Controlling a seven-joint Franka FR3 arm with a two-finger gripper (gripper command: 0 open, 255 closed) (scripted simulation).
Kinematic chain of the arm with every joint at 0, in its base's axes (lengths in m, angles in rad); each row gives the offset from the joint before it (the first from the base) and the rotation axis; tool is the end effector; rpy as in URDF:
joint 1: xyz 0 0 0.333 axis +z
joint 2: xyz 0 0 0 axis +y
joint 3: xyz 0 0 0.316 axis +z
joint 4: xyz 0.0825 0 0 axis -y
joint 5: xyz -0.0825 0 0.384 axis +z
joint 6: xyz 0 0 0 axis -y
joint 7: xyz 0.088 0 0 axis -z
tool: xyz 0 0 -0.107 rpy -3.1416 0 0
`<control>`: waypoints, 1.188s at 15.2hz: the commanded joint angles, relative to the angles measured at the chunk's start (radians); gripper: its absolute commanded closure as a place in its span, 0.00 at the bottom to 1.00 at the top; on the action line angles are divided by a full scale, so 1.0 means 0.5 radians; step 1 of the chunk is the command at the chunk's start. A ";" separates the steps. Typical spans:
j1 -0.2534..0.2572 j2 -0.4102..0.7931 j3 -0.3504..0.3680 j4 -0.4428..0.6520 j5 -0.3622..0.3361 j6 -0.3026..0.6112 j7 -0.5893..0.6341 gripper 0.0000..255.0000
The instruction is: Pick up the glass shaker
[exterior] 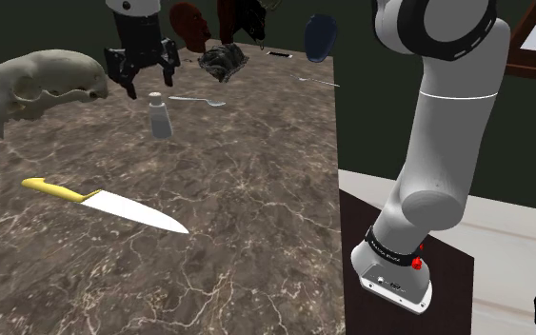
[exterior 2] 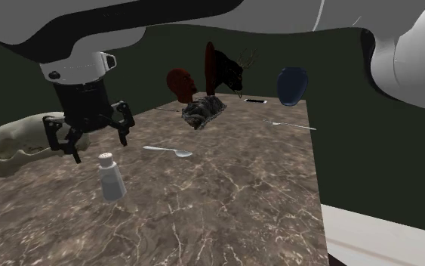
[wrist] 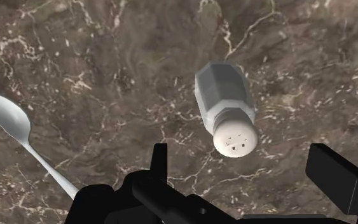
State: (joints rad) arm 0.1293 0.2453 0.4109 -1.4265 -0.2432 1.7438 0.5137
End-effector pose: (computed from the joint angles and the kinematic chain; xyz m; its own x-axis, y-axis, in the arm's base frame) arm 0.5738 0.2830 0.5745 0.9876 0.0476 0.1496 0.0356 -0.9960 0.0818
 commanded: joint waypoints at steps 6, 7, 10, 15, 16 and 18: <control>-0.013 -0.014 -0.004 -0.142 0.001 0.130 0.015 1.00; -0.013 -0.015 -0.004 -0.145 0.001 0.130 0.016 1.00; -0.012 -0.014 -0.004 -0.143 0.000 0.129 0.016 1.00; -0.013 -0.015 -0.004 -0.146 0.001 0.131 0.015 1.00; -0.011 -0.013 -0.003 -0.116 0.001 0.104 0.012 1.00; -0.005 -0.006 -0.001 -0.053 0.000 0.048 0.005 1.00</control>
State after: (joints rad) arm 0.1250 0.2396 0.4097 -1.4701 -0.2427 1.7825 0.5177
